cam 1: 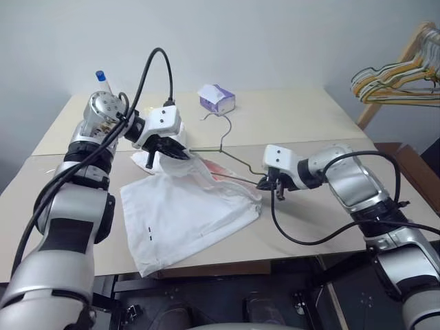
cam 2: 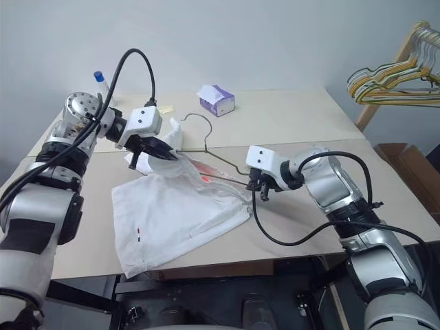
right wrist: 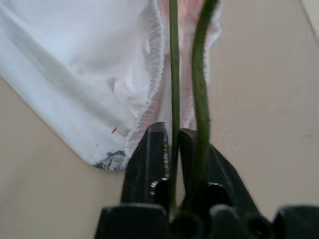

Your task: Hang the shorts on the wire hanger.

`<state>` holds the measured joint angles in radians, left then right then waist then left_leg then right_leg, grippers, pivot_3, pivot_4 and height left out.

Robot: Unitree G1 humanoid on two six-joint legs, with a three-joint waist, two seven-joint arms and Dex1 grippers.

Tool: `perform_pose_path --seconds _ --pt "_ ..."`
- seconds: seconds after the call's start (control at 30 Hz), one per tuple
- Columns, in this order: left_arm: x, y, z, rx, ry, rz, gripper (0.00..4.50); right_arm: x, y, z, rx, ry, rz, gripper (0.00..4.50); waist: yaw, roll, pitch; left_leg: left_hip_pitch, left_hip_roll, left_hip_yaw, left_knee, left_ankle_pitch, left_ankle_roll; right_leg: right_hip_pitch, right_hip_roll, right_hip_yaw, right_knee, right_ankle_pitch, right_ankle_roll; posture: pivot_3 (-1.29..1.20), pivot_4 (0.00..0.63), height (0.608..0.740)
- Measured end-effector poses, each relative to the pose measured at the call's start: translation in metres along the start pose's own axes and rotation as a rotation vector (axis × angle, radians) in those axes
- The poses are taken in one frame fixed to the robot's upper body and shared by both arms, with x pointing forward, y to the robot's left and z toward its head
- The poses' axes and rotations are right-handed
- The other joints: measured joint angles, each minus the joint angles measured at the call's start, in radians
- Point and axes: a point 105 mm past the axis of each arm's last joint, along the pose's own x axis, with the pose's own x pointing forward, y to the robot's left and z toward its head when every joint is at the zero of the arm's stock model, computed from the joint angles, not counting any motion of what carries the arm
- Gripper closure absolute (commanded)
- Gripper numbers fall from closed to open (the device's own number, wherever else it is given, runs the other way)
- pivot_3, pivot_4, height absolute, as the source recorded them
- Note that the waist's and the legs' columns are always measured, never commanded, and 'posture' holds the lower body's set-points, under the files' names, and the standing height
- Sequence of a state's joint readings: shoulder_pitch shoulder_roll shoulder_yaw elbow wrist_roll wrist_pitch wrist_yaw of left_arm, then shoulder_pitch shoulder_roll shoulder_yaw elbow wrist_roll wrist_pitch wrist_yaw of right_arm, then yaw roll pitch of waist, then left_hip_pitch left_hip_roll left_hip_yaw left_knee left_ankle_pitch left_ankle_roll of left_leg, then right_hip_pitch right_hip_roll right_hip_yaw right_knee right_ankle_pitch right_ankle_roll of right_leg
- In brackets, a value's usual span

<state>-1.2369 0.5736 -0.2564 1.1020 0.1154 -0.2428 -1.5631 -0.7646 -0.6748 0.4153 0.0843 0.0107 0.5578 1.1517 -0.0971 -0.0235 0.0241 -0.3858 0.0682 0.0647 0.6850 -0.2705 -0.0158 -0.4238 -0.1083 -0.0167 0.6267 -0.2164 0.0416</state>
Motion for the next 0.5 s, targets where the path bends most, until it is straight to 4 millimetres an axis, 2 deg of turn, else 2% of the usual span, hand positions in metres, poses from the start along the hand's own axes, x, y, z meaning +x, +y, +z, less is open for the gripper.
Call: perform_pose_path --seconds 0.13,0.27,0.4,0.5 --pt "-0.003 0.002 -0.002 0.003 0.006 0.023 4.5 -0.003 -0.005 0.002 0.007 -0.028 -0.034 1.5 -0.004 0.0 0.0 0.0 0.0 0.0 0.0 0.0 0.0 0.0 0.0 0.0 0.0 0.0 0.0 -0.07 0.0 0.74" --pt "-0.011 0.002 -0.007 -0.001 0.027 0.044 4.5 -0.018 -0.021 0.0 0.065 -0.068 -0.125 0.07 -0.002 0.0 0.0 0.0 0.0 0.0 0.0 0.0 0.0 0.0 0.0 0.0 0.0 0.0 0.0 -0.08 0.0 0.74" --pt "-0.018 0.004 -0.012 -0.014 0.04 0.073 4.5 -0.052 -0.05 -0.002 0.15 -0.14 -0.308 0.03 0.001 0.0 0.0 0.0 0.0 0.0 0.0 0.0 0.0 0.0 0.0 0.0 0.0 0.0 0.0 -0.08 0.0 0.74" --pt "-0.02 0.006 -0.013 -0.02 0.034 0.103 4.5 -0.076 -0.055 -0.003 0.219 -0.179 -0.35 0.03 0.001 0.0 0.0 0.0 0.0 0.0 0.0 0.0 0.0 0.0 0.0 0.0 0.0 0.0 0.0 -0.08 0.0 0.74"
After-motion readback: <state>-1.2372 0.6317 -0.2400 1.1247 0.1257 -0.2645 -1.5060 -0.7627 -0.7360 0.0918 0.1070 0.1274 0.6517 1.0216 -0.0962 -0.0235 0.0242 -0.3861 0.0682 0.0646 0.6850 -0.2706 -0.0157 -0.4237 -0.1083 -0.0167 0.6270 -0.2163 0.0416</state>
